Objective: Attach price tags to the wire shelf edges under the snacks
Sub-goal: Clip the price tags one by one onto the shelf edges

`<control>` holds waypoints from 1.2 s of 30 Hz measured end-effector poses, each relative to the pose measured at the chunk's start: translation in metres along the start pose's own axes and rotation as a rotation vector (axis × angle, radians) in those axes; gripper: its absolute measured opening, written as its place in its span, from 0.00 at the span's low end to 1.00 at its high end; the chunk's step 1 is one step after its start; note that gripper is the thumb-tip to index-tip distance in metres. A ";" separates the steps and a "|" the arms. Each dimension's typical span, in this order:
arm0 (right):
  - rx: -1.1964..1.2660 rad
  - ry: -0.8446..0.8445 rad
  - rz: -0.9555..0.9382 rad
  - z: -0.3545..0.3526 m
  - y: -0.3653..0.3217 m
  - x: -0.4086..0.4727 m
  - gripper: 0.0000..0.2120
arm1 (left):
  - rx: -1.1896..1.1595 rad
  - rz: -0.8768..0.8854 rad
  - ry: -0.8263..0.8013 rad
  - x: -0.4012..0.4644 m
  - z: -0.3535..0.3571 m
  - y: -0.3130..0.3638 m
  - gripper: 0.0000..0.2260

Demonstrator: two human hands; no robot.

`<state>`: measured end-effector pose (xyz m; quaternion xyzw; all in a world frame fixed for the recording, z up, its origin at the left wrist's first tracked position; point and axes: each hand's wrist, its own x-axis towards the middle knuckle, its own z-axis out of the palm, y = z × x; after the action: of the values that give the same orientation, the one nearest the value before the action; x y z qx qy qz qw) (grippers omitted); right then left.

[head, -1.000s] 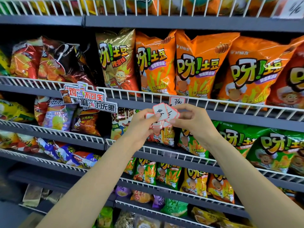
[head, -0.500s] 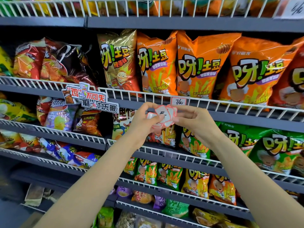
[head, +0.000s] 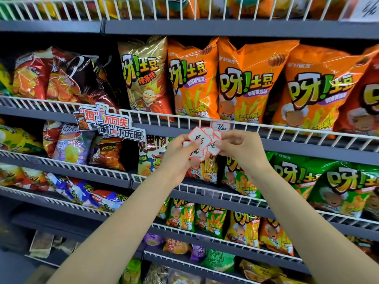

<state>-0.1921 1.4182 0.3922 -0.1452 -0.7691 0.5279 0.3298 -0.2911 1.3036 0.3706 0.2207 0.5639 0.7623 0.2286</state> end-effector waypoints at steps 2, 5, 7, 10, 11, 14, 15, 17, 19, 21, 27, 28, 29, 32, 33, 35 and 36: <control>0.047 -0.010 0.030 -0.003 -0.002 0.000 0.08 | -0.038 -0.020 0.011 0.001 0.001 0.000 0.02; 0.095 -0.044 0.062 -0.007 -0.003 -0.001 0.08 | -0.092 -0.049 0.018 0.003 0.001 -0.001 0.03; 0.105 -0.039 0.072 -0.009 -0.003 -0.002 0.09 | -0.100 -0.053 0.034 0.003 0.000 -0.003 0.03; 0.088 -0.028 0.075 -0.011 -0.002 -0.002 0.11 | -0.071 -0.045 0.035 0.004 -0.002 -0.003 0.03; 0.066 -0.014 0.062 -0.012 -0.001 -0.002 0.13 | -0.063 -0.042 0.035 0.004 -0.001 -0.003 0.03; -0.068 0.100 -0.054 -0.013 0.004 -0.001 0.16 | -0.045 -0.035 0.045 0.003 -0.001 -0.003 0.03; -0.122 0.152 -0.086 -0.013 0.005 -0.001 0.15 | -0.044 -0.032 0.052 0.003 -0.001 -0.004 0.04; -0.198 0.210 -0.100 -0.011 0.006 -0.001 0.13 | -0.047 -0.027 0.060 0.004 -0.001 -0.004 0.04; -0.213 0.164 -0.061 -0.007 0.005 -0.001 0.10 | -0.039 -0.019 0.052 0.003 0.000 -0.005 0.05; -0.190 0.070 -0.024 -0.002 0.004 -0.001 0.07 | -0.027 -0.006 0.029 0.001 0.002 -0.005 0.05; -0.060 -0.037 0.005 -0.001 0.003 0.003 0.10 | -0.123 -0.044 -0.070 -0.003 0.002 -0.001 0.07; -0.033 -0.063 0.028 -0.002 0.003 0.002 0.09 | -0.131 -0.051 -0.078 -0.003 0.001 0.000 0.07; -0.005 -0.093 0.055 -0.002 0.002 0.002 0.08 | -0.136 -0.060 -0.081 -0.004 0.001 0.000 0.07; 0.062 -0.161 0.123 -0.003 0.003 0.001 0.12 | -0.144 -0.081 -0.048 -0.004 0.001 -0.001 0.07; 0.082 -0.173 0.140 -0.003 0.003 0.001 0.13 | -0.150 -0.084 -0.036 -0.004 0.001 -0.001 0.07; 0.122 -0.186 0.159 -0.003 0.003 0.001 0.13 | -0.160 -0.086 -0.020 -0.003 0.001 -0.001 0.08; 0.138 -0.183 0.161 -0.004 0.003 0.000 0.13 | -0.164 -0.084 -0.015 -0.002 0.001 -0.001 0.09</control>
<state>-0.1903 1.4222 0.3902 -0.1348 -0.7435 0.6155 0.2240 -0.2887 1.3031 0.3696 0.1828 0.5066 0.7940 0.2819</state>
